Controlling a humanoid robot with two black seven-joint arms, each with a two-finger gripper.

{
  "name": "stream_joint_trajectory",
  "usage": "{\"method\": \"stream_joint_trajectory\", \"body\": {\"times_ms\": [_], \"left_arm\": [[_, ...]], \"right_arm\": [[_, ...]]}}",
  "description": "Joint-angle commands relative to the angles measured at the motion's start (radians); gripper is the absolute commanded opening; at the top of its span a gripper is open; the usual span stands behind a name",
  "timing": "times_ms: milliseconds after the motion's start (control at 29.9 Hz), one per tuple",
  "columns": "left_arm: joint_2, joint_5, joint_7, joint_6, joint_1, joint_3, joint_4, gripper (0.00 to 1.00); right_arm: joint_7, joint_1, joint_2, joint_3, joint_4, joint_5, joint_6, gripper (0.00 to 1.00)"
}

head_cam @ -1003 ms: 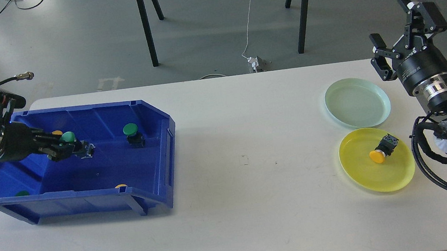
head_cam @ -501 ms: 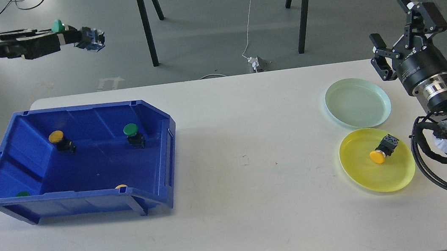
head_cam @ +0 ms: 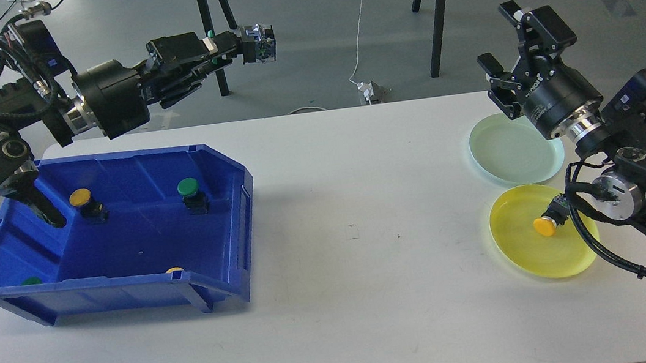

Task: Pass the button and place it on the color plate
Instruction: 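Lift the green button and raise it toward the right gripper, then grasp the green button with the right gripper and release the left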

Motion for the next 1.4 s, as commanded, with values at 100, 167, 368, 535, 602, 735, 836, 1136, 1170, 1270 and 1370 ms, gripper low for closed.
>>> {"method": "stream_joint_trajectory", "body": {"times_ms": [100,167,368,535,602,735,836,1136,1170,1270,1370], "left_arm": [[-0.089,0.005,0.000,0.000,0.033,0.009,0.065,0.19],[-0.100,0.008,0.000,0.000,0.033,0.008,0.071,0.19],[-0.099,0.009,0.000,0.000,0.034,0.009,0.071,0.20],[-0.100,0.008,0.000,0.000,0.034,0.009,0.074,0.20],[-0.100,0.008,0.000,0.000,0.034,0.009,0.074,0.20],[-0.100,0.008,0.000,0.000,0.034,0.009,0.074,0.20],[-0.100,0.008,0.000,0.000,0.034,0.009,0.075,0.20],[-0.102,0.008,0.000,0.000,0.034,0.008,0.083,0.20],[-0.102,0.008,0.000,0.000,0.034,0.008,0.085,0.20],[-0.102,0.006,0.000,0.000,0.036,0.008,0.086,0.20],[-0.102,0.008,0.000,0.000,0.036,0.008,0.086,0.20]], "right_arm": [[0.000,0.124,0.193,-0.176,-0.094,0.012,0.010,0.95],[0.000,0.148,0.251,-0.210,-0.137,0.015,0.016,0.95],[0.000,0.164,0.339,-0.205,-0.160,0.017,0.022,0.95],[0.000,0.159,0.395,-0.178,-0.165,0.018,0.019,0.95],[0.000,0.159,0.400,-0.173,-0.165,0.035,0.019,0.95],[0.000,0.177,0.418,-0.175,-0.186,0.097,0.025,0.95],[0.000,0.199,0.428,-0.176,-0.214,0.100,0.025,0.95],[0.000,0.217,0.510,-0.178,-0.272,0.100,0.037,0.95],[0.000,0.223,0.518,-0.178,-0.274,0.100,0.037,0.95],[0.000,0.231,0.543,-0.178,-0.280,0.100,0.037,0.95],[0.000,0.231,0.552,-0.178,-0.292,0.100,0.039,0.94]]}}
